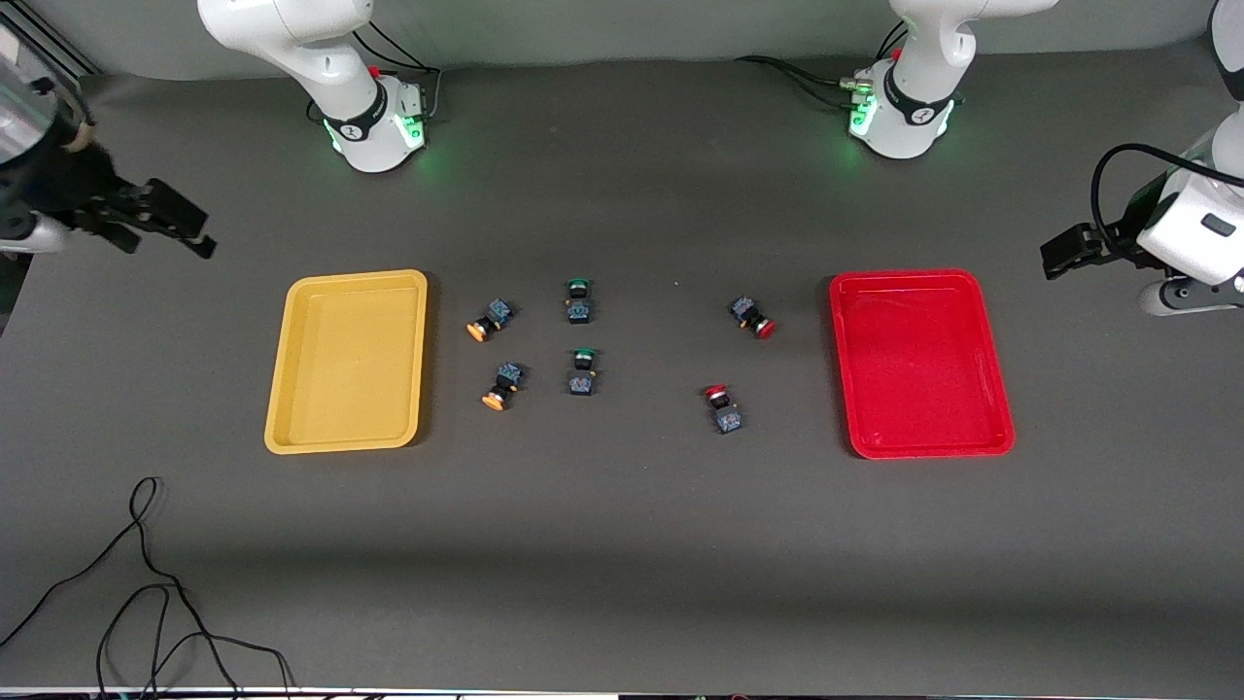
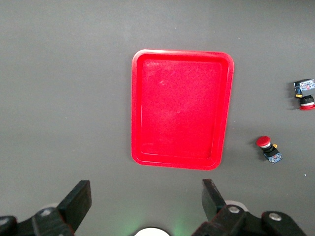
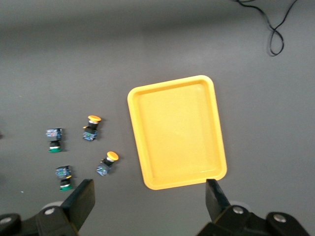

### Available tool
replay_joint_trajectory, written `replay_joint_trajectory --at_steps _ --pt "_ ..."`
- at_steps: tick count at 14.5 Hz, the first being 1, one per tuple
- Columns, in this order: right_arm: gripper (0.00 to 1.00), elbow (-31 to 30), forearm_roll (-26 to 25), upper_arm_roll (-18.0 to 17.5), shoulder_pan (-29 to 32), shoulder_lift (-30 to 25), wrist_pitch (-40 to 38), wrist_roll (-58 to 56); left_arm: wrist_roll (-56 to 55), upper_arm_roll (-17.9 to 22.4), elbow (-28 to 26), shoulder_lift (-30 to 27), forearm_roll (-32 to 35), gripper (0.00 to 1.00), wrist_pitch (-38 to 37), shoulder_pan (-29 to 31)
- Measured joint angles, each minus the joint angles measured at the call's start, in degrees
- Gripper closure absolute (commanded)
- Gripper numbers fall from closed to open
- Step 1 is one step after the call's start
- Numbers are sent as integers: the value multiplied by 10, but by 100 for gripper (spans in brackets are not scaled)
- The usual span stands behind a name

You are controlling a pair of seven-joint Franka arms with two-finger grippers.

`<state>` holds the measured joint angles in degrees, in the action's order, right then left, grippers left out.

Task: Place red and yellow buttons in trays
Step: 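Grasp a yellow button with the right gripper while the left gripper grasps a red button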

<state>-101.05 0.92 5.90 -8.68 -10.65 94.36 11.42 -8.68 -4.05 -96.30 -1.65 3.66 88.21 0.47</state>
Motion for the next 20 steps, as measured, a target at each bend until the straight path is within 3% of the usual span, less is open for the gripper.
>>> replay_joint_trajectory --at_steps 6,9,12,15,17,20 --pt "0 -3 1 -29 4 8 -20 -4 -14 -1 1 7 -1 0 -3 -14" --pt "0 -27 9 -79 3 44 6 66 -62 -3 1 19 -5 0 -17 -46" --pt "0 -85 9 -142 -2 105 113 173 -149 -9 -2 29 -13 0 -21 -108" --pt "0 -168 10 -151 -35 161 243 264 -300 -17 -25 62 -18 0 10 -202" --pt "0 -230 10 -158 -48 198 334 311 -359 -19 -70 84 -48 0 73 -239" --pt "0 -278 11 -171 -48 260 427 363 -405 -19 -183 94 -79 0 221 -257"
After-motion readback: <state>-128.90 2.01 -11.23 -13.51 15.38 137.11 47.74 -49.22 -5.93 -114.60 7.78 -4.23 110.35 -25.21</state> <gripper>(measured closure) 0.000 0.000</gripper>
